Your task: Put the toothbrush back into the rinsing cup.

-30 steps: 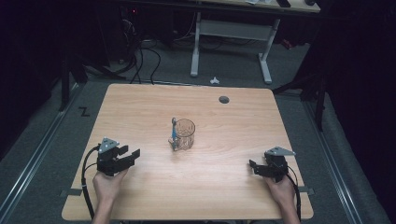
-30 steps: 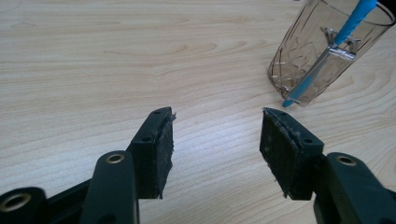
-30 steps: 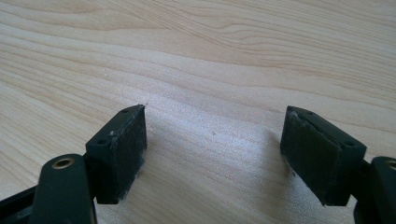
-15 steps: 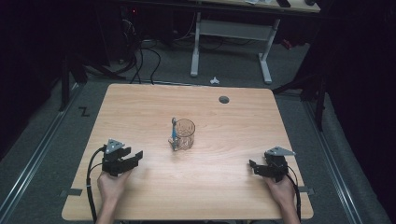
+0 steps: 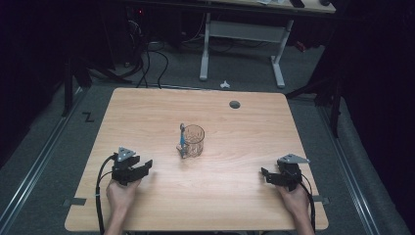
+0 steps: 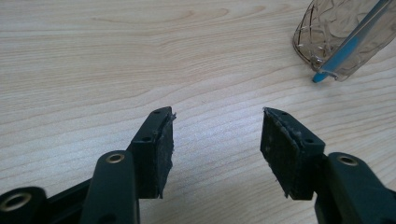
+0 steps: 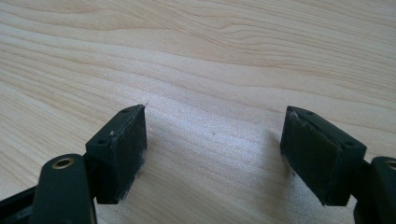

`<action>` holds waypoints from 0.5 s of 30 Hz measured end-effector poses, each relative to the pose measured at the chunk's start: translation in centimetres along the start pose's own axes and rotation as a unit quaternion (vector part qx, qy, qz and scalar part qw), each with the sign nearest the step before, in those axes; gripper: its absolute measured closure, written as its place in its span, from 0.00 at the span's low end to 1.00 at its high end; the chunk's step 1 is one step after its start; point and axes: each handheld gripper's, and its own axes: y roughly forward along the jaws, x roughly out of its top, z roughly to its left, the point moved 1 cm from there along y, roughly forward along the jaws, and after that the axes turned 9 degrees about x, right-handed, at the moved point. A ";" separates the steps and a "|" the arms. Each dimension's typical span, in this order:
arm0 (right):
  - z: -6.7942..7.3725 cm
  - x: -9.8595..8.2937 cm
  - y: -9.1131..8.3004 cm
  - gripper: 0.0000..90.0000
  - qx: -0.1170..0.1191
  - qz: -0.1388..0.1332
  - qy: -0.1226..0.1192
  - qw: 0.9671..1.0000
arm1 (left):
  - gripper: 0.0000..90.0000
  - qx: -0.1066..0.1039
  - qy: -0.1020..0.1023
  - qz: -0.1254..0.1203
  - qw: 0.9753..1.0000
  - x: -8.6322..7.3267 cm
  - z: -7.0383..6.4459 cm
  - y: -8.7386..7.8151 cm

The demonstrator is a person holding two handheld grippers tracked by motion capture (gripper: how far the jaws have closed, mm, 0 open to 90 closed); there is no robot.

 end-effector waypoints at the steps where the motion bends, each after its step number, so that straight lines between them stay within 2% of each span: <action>1: 0.0 0.0 0.0 0.25 0.000 0.000 0.000 1.000 | 0.49 0.000 0.000 0.000 1.000 0.0 0.0 0.0; 12: 0.0 0.0 0.0 0.25 0.000 0.000 0.000 1.000 | 0.48 0.017 0.014 0.006 1.000 -0.5 -0.4 1.0; 15: 0.0 0.0 0.0 0.25 0.000 0.000 0.000 1.000 | 0.48 0.027 0.026 0.018 0.999 -0.7 -0.5 1.6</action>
